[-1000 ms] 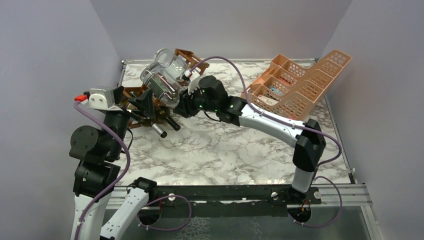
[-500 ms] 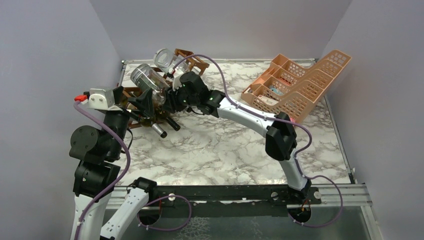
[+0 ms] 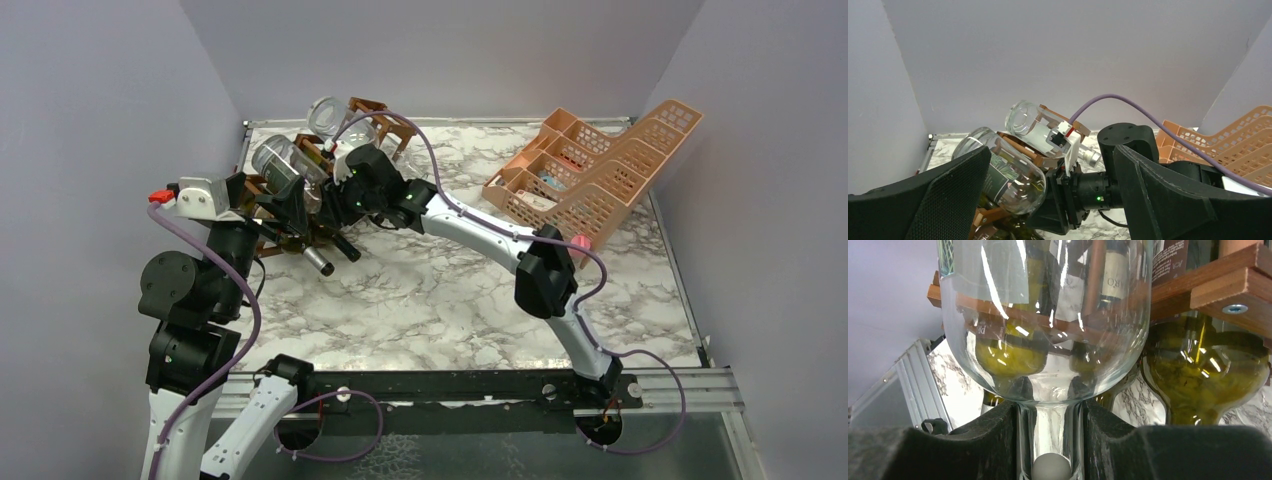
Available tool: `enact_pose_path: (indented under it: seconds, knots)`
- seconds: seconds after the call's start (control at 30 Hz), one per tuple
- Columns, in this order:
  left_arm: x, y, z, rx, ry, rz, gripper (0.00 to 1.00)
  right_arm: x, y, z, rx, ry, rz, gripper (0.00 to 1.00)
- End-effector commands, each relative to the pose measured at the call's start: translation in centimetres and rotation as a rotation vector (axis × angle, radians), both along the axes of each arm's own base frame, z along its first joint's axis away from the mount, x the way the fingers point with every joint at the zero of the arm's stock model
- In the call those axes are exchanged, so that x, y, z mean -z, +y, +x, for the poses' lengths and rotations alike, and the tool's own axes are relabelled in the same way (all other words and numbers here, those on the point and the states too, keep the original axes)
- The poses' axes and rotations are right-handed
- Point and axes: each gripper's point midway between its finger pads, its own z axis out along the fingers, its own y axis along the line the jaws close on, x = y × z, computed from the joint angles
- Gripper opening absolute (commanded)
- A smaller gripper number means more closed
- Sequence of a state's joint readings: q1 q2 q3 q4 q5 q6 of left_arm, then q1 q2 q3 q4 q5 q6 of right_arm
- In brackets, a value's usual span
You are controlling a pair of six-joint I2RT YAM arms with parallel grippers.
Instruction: Put the wine bottle on the wine rack
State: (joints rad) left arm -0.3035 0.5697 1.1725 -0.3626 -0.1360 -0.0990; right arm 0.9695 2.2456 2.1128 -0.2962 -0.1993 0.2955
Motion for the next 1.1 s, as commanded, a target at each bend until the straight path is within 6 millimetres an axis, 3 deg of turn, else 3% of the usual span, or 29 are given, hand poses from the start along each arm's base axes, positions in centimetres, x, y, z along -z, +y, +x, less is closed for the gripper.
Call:
enact_pose_path:
  seconds: [0.0, 0.43, 0.57, 0.73, 0.9, 1.07]
  knots:
    - [-0.8, 0.4, -0.4, -0.014, -0.019, 0.004, 0.99, -8.5, 1.9, 1.8, 0.010, -0.181, 0.200, 0.35]
    - [-0.6, 0.4, -0.3, -0.015, -0.016, 0.008, 0.99, -6.3, 1.4, 2.5, 0.059, -0.156, 0.143, 0.50]
    - [-0.6, 0.4, -0.3, -0.015, -0.015, 0.009, 0.99, -5.5, 1.2, 2.6, 0.070, -0.145, 0.124, 0.50]
    - [-0.5, 0.4, -0.3, -0.017, -0.014, 0.008, 0.99, -5.9, 0.8, 2.4, 0.075, -0.145, 0.134, 0.52]
    - [-0.5, 0.4, -0.3, -0.016, -0.013, 0.009, 0.99, -6.9, 0.5, 2.2, 0.079, -0.154, 0.148, 0.70]
    - [-0.4, 0.4, -0.3, -0.016, -0.009, 0.007, 0.99, -8.1, -0.1, 2.1, 0.091, -0.169, 0.160, 0.81]
